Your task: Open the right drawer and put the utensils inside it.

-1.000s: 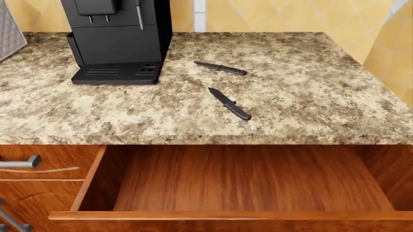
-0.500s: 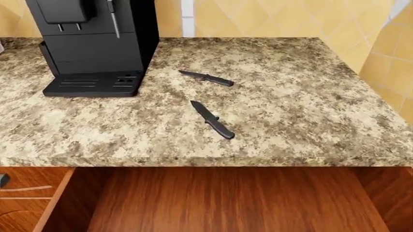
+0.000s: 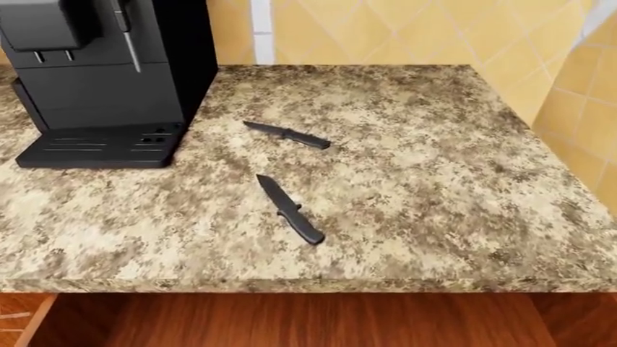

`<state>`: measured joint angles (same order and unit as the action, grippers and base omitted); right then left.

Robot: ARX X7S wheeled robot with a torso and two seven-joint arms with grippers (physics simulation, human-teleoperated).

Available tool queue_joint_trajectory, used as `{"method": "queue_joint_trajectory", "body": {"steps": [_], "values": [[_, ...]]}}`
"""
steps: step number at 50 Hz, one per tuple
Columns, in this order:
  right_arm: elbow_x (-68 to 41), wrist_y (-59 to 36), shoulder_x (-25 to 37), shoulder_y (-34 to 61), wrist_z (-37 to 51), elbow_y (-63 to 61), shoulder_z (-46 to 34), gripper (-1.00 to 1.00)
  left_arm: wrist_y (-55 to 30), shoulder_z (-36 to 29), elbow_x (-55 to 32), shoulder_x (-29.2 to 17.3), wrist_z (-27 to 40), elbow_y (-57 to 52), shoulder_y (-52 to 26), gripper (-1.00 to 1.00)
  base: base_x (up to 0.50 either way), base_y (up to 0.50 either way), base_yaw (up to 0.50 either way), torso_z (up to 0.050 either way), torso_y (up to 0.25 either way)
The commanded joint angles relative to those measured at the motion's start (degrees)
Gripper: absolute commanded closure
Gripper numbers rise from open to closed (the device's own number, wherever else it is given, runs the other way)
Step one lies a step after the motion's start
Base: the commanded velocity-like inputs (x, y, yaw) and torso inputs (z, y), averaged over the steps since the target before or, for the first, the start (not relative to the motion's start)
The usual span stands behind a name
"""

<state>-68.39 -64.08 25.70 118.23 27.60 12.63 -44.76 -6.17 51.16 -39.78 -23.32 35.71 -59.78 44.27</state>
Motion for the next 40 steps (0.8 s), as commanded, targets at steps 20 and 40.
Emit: {"method": "queue_joint_trajectory", "body": {"steps": [20,40], "values": [[-1.98,-1.88,-0.14,-0.77,0.11,0.61,0.2,-1.0,-0.12,-0.12,0.15,0.18,-0.22,0.08,-0.22,-1.0,0.08,-0.03,0.0,0.0,0.001],[0.9,-1.31,-7.18,-6.01,-17.33,17.66,-9.33,-1.0,-1.59,-2.72,2.88,0.13,-0.53,0.46,-1.16,-1.0,0.0,0.0,0.0,0.0,0.0]]}}
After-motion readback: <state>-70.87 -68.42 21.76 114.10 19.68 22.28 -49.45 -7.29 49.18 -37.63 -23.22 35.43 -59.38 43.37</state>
